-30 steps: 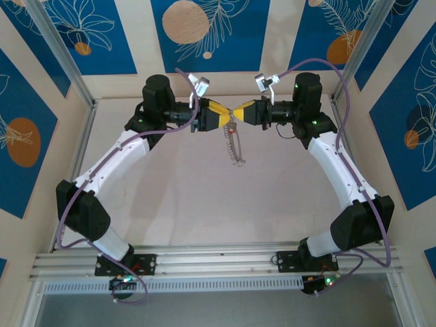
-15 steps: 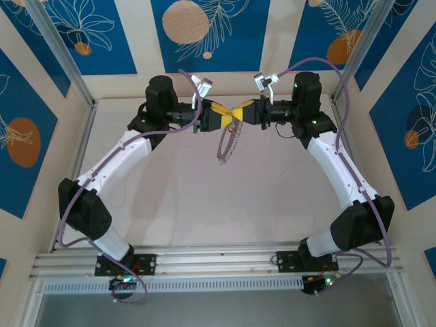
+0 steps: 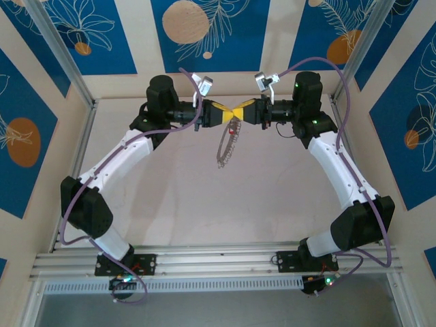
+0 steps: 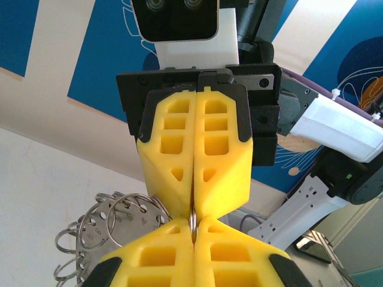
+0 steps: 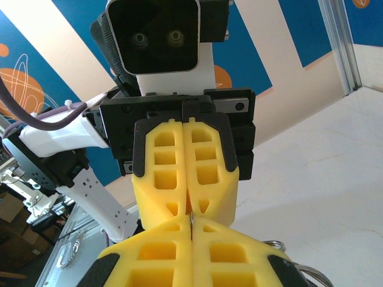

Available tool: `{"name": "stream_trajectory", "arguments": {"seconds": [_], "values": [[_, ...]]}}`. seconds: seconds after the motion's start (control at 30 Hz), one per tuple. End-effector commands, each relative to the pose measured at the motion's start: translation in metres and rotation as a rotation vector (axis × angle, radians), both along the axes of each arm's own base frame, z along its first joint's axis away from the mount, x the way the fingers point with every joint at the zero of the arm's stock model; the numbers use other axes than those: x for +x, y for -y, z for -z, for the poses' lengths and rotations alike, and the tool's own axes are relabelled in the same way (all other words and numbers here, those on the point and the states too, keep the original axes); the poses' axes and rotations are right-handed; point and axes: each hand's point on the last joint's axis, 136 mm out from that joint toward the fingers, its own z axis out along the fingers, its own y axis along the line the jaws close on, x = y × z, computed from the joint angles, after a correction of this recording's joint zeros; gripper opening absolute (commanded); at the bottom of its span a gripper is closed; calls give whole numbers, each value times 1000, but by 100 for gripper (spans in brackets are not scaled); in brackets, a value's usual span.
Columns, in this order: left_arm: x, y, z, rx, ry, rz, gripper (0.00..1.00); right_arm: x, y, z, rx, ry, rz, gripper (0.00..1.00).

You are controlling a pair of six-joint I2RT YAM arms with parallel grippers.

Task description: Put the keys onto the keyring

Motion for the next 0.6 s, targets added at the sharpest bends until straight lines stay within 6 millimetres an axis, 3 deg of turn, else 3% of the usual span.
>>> {"name": "stream_trajectory", "arguments": {"seconds": [0.0,0.03,0.1,0.17,0.3,0.57], "values": [[-2,5,-14,-37,63,11,0,-7,-2,-17,12,48,-14,0],[-2,5,-14,-38,64,10,0,-7,-1,-19,13,54,-3,3],[-2,5,-13,-41,64,9,0,-8,5,-24,23,73,27,22],[-3,5,-14,-47,67,11,0,-11,13,-30,44,95,51,32],[-4,5,-15,-59,65,19,0,-18,28,-32,57,118,108,35],[-8,3,-24,-92,66,35,0,-13,44,-2,57,119,292,35]]}}
